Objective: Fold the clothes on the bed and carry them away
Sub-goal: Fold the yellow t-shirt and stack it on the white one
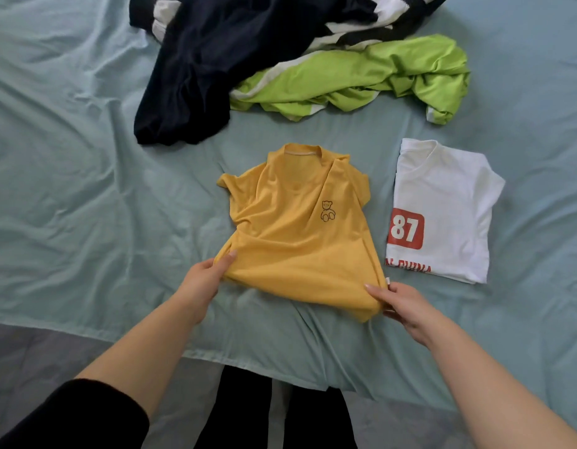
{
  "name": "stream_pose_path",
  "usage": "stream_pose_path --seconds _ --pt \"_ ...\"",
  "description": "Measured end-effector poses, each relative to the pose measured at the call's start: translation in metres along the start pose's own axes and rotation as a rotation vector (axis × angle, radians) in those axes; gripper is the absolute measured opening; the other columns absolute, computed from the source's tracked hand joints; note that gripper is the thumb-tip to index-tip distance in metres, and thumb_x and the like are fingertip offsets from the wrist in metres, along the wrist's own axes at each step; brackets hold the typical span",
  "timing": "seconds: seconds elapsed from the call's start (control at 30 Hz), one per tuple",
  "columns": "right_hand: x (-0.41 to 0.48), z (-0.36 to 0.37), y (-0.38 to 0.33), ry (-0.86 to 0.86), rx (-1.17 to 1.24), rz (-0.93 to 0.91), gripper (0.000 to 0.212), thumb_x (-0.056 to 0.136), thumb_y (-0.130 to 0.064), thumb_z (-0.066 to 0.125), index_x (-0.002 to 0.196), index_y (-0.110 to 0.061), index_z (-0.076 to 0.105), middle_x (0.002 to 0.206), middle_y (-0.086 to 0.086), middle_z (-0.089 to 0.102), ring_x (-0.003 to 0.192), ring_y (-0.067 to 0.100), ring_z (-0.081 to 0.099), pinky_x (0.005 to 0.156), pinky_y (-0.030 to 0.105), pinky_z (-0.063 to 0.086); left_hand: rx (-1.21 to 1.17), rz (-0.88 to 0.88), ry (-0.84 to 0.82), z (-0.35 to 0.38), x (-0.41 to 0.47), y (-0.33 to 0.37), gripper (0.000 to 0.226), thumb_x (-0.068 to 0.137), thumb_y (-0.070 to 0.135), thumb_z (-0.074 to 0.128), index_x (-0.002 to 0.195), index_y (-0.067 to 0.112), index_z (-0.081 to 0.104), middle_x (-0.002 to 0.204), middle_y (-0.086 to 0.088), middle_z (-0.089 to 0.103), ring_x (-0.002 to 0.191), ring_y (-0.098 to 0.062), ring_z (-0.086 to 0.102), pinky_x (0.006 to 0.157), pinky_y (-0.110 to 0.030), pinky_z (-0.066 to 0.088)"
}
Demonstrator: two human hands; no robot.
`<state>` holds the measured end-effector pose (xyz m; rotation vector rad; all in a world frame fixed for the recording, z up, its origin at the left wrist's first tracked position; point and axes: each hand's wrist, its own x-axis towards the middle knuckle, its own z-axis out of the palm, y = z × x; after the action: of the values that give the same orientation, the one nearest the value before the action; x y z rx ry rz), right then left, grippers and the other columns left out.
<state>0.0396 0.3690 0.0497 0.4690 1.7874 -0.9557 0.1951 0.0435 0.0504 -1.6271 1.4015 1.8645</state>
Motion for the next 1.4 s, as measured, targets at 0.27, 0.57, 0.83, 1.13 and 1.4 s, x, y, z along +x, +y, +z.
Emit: stream_pose_path --seconds 0.27,0.57,0.83,1.13,1.4 --pt "-0.027 0.004 0.008 0.129 -0.047 -0.098 0.014 0.094 -0.031 0.06 0.094 -0.019 0.067 0.095 -0.01 0.068 0.094 0.006 0.057 0.087 0.026 0.036 0.141 -0.072 -0.262 -0.032 -0.011 0.008 0.052 0.068 0.047 0.08 0.11 0.021 0.066 0.095 0.007 0.075 0.087 -0.01 0.071 0.063 -0.025 0.056" --pt "-0.046 0.027 0.018 0.273 0.245 0.022 0.021 0.094 -0.026 0.061 0.083 -0.009 0.062 0.055 0.001 0.057 0.046 0.012 0.056 0.053 0.027 0.057 0.438 0.058 0.08 -0.05 -0.018 -0.022 0.043 0.087 0.043 0.066 0.092 0.001 0.069 0.084 -0.01 0.062 0.075 -0.022 0.055 0.065 -0.032 0.04" --pt "-0.027 0.025 0.044 0.315 0.281 0.001 0.015 0.102 -0.021 0.046 0.104 -0.01 0.056 0.102 0.009 0.06 0.093 0.025 0.057 0.088 0.048 0.052 0.01 0.002 -0.003 -0.037 -0.019 -0.059 0.019 0.092 0.028 0.064 0.086 0.01 0.063 0.085 -0.005 0.061 0.076 -0.016 0.058 0.059 -0.026 0.055" --pt "-0.004 0.023 0.103 0.368 -0.197 -0.116 0.034 0.097 -0.037 0.051 0.076 -0.011 0.055 0.063 0.005 0.049 0.057 0.021 0.05 0.047 0.029 0.046 0.452 0.105 0.308 -0.025 -0.01 -0.114 0.053 0.098 0.045 0.046 0.066 0.004 0.057 0.054 -0.007 0.053 0.049 -0.027 0.058 0.054 -0.032 0.046" --pt "-0.003 0.025 0.143 0.3 -0.2 -0.009 0.035 0.094 -0.038 0.058 0.073 -0.011 0.051 0.065 0.007 0.056 0.048 0.021 0.055 0.051 0.029 0.046 0.497 0.102 0.31 -0.022 -0.012 -0.144 0.029 0.094 0.028 0.06 0.105 0.002 0.064 0.102 -0.017 0.067 0.096 -0.033 0.063 0.082 -0.04 0.051"
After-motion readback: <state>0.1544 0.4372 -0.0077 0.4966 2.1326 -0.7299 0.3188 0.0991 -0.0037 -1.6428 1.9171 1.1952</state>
